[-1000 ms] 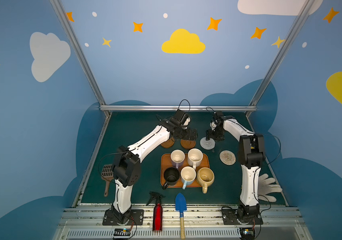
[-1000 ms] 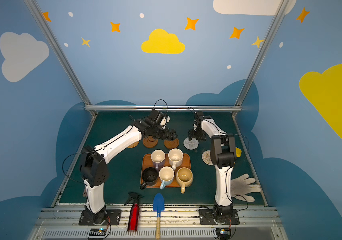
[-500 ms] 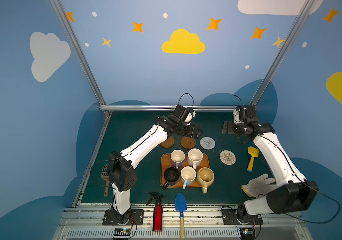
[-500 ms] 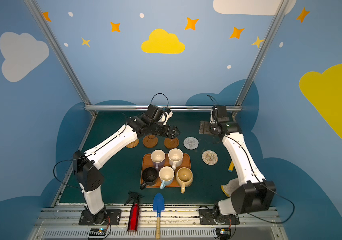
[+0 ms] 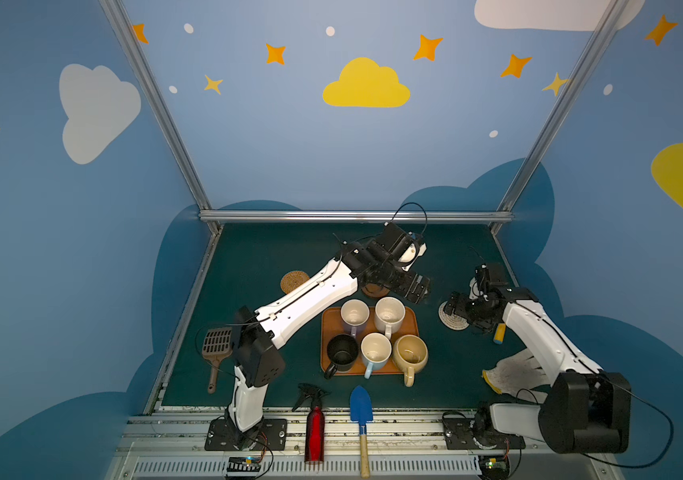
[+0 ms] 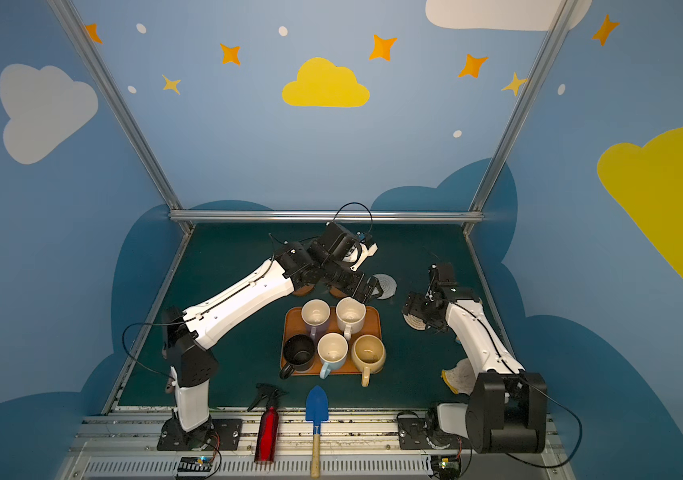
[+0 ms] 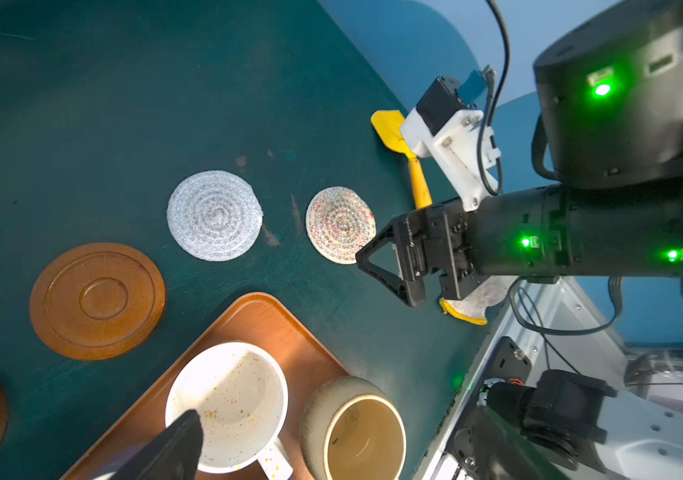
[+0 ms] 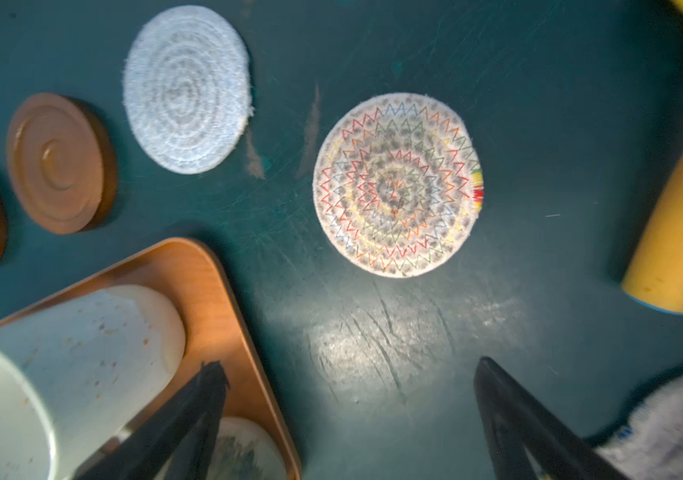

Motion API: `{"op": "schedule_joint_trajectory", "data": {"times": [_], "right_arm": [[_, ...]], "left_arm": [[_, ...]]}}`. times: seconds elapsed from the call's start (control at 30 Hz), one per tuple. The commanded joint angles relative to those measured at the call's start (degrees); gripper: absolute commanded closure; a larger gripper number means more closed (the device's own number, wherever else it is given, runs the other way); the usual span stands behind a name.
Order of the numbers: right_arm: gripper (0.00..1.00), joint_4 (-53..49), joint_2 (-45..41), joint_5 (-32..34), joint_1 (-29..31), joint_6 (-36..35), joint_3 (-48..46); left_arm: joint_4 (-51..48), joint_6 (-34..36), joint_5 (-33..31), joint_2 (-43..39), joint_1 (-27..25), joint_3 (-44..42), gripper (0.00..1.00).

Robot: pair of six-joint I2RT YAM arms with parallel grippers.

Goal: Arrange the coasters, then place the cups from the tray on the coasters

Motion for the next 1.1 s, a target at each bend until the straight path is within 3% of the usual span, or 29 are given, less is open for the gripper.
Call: {"op": "schedule_joint_trajectory", "data": {"times": [0.0,0.2,0.47,0.7,0.8,1.07], "right_arm": [[0.09,2.8,2.7,-2.2,-0.9,1.5,-1.1],[0.12,4.8,7.7,-1.9,-1.9,1.3,-2.3],[0.17,8.1,13.4,-3.9,-5.6,1.0,-2.7],[0.23,11.4,17.5,-4.3,-6.5,1.2,-2.7],[0.34,10.2,19.8,-2.2,-6.2,-0.3,-0.9],[0.43,8.2,23.9,0.5,-5.0,-1.7,2.3]], "left_arm": [[-5.1,1.7,-2.8,2.8,-1.3,2.9,0.0],[-3.4,0.5,-1.3,3.8,-1.4,2.7,0.0],[-2.4,-0.7,-4.3,4.4,-1.4,3.0,0.0],[-8.2,-0.6,-7.6,10.5,-1.7,11.7,0.0],[-7.8,-0.4,-7.0,10.9,-1.7,11.8,0.0],[-7.4,-0.6,-7.2,10.3,-1.6,10.0,0.0]]}}
